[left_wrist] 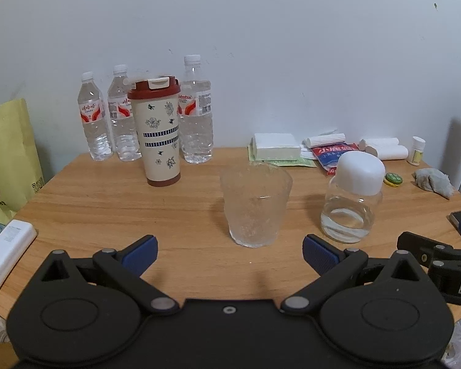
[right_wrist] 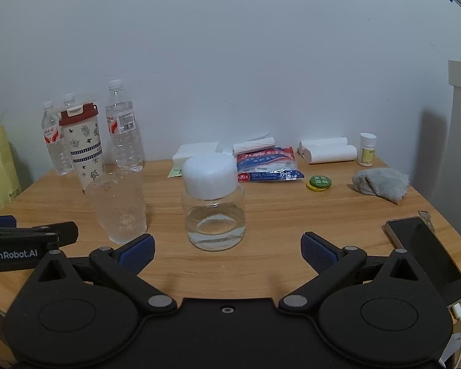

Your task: Unscrew bottle cap and pour

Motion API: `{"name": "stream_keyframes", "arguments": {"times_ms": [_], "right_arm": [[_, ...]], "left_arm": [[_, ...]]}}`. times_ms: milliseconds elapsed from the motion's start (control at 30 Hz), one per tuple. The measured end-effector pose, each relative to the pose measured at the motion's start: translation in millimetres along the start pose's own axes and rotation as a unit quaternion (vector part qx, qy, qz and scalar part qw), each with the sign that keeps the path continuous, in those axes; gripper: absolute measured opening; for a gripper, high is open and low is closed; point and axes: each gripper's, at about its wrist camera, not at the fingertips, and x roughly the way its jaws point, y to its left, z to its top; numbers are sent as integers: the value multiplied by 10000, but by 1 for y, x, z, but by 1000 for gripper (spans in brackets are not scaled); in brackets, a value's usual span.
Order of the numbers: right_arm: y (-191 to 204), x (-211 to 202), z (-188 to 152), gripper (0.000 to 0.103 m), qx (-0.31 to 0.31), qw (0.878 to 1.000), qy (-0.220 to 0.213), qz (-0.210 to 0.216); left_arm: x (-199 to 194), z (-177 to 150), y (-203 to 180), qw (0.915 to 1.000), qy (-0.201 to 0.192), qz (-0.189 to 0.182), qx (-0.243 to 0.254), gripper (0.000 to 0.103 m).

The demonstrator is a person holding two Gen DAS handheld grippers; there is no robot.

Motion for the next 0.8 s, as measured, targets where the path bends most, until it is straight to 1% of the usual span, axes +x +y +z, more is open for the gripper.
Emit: {"name": "stream_keyframes", "arguments": {"times_ms": [267, 367, 567, 633, 800], "right_arm": [[2, 1, 1, 103, -126, 9999, -63, 21], [-1, 2, 2, 103, -17, 9999, -116, 25], [-1, 8, -1, 103, -87, 9998, -33, 158], [0, 11, -2, 103, -95, 9998, 6, 157], [2, 16, -2, 103, -145, 9999, 30, 75]], "left_arm": [[4, -2, -2, 10000, 81, 6, 14, 103], [6, -2, -2, 9999, 110, 17, 7, 103], [9, -1, -4, 9999, 108, 22, 67, 103], [10, -2, -5, 9999, 84, 59, 117, 103], [15, 0, -6, 9999, 149, 33, 66, 103]]}}
